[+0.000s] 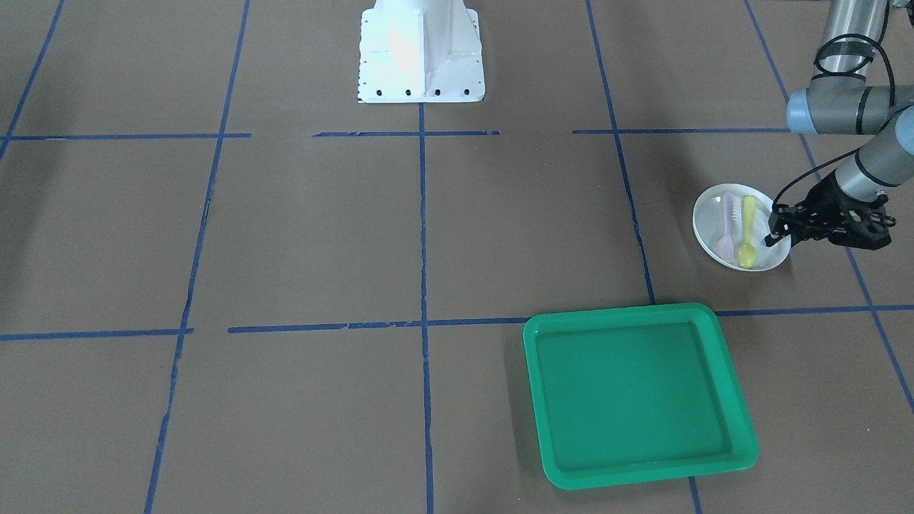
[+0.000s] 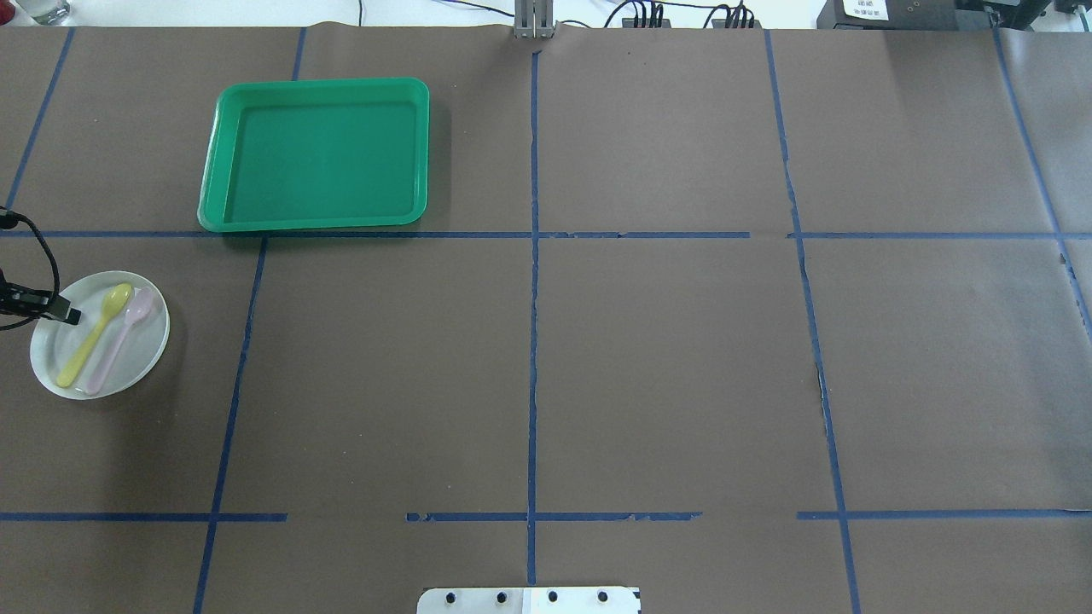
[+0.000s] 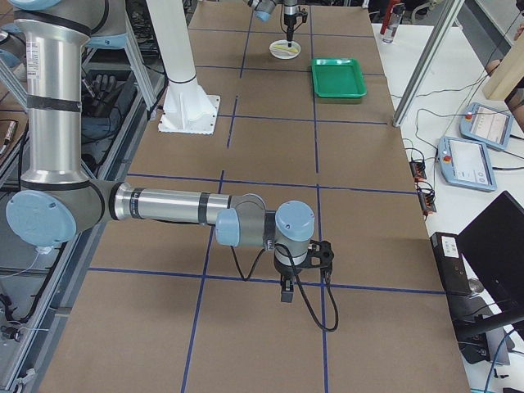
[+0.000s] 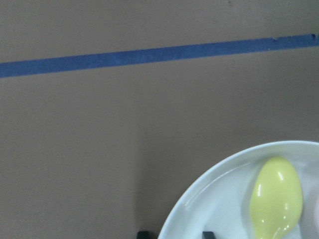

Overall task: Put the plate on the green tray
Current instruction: 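Lower the left gripper to the rim of the white plate, then close the left gripper on the plate rim and lift it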

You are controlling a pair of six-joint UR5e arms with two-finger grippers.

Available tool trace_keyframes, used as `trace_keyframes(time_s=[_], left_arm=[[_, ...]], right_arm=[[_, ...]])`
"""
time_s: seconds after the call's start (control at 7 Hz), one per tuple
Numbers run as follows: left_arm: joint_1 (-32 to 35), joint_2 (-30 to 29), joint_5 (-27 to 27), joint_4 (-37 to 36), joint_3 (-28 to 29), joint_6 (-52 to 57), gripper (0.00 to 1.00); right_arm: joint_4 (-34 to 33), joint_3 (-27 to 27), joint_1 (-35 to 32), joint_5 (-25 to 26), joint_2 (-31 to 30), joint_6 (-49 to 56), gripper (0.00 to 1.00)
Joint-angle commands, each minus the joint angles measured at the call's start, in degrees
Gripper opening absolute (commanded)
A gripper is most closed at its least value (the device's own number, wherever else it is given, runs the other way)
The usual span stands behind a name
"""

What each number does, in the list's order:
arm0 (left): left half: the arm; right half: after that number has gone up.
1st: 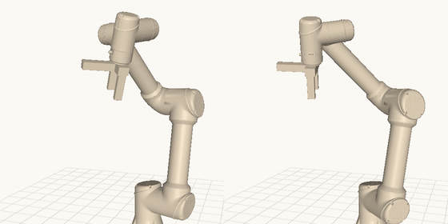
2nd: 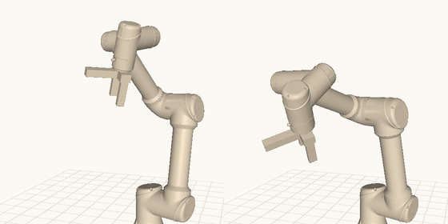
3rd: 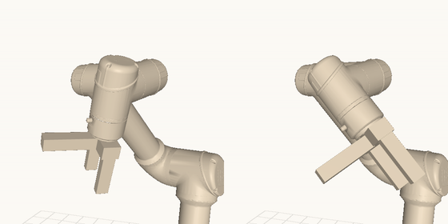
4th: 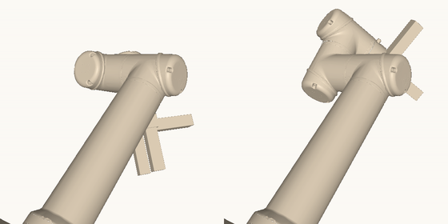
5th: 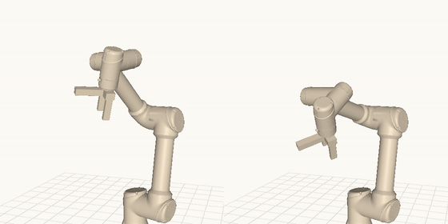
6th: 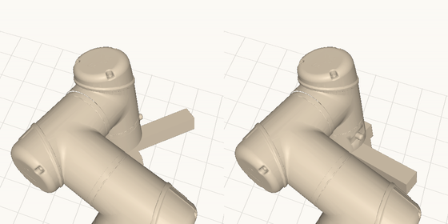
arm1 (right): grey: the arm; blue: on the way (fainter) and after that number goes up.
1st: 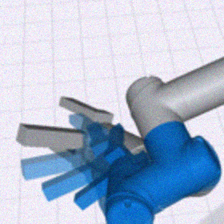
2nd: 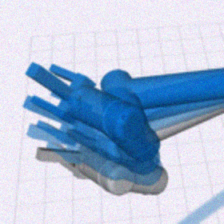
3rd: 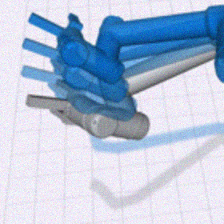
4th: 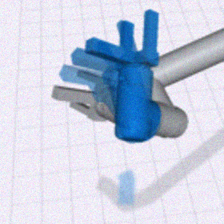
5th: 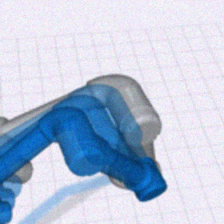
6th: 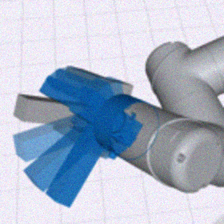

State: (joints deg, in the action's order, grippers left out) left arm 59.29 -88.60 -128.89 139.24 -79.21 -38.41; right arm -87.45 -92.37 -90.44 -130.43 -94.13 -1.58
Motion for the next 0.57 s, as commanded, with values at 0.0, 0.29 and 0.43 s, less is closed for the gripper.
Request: trace_keyframes(time_s=[0.0,0.29,0.43], left_arm=[[0.21,0.36,-0.13,-0.54,-0.07,3.84,0.00],[0.65,1.14,-3.79,-0.37,-0.24,4.57,0.00],[2.40,1.50,-6.08,-0.37,-0.68,4.66,0.00]], right_arm=[[0.00,0.00,0.00,0.00,0.00,0.00,1.00],[0.00,0.00,0.00,0.00,0.00,0.00,1.00],[0.00,0.00,0.00,0.00,0.00,0.00,1.00]])
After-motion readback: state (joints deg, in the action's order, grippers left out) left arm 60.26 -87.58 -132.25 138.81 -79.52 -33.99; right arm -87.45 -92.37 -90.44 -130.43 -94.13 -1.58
